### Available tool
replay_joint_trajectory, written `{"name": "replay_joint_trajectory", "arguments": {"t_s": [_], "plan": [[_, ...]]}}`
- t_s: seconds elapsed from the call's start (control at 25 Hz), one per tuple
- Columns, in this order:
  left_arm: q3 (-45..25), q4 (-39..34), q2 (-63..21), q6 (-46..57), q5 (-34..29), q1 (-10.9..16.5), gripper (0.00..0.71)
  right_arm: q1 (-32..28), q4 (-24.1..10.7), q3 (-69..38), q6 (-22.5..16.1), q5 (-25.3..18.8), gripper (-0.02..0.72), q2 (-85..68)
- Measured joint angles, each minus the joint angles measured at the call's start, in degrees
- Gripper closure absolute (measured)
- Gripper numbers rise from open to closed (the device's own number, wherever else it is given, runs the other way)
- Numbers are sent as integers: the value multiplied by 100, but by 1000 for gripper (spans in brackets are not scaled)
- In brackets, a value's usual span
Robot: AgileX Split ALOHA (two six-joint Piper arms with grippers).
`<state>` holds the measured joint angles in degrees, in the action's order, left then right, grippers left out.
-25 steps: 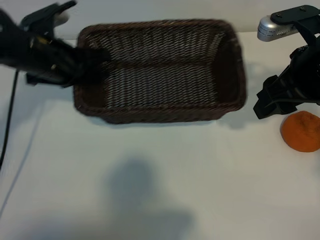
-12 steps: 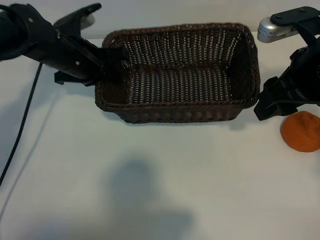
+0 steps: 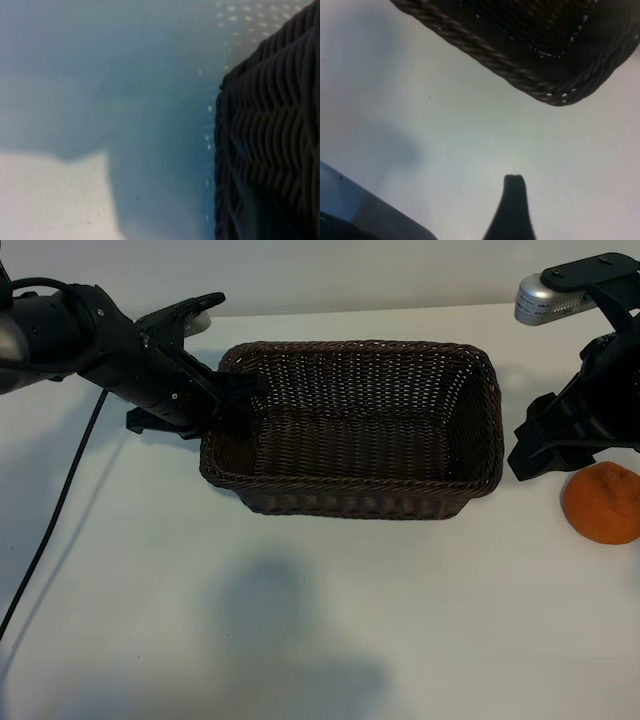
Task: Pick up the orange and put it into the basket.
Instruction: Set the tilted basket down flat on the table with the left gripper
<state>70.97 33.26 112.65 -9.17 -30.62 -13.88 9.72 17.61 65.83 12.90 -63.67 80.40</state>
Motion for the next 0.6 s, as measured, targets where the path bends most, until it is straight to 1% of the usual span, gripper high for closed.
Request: {"name": "replay_joint_trajectory", "arguments": {"t_s": [0.6], "plan": [[13, 58, 172, -154, 107, 0, 563, 0, -5, 0, -6, 5, 116, 0]]}}
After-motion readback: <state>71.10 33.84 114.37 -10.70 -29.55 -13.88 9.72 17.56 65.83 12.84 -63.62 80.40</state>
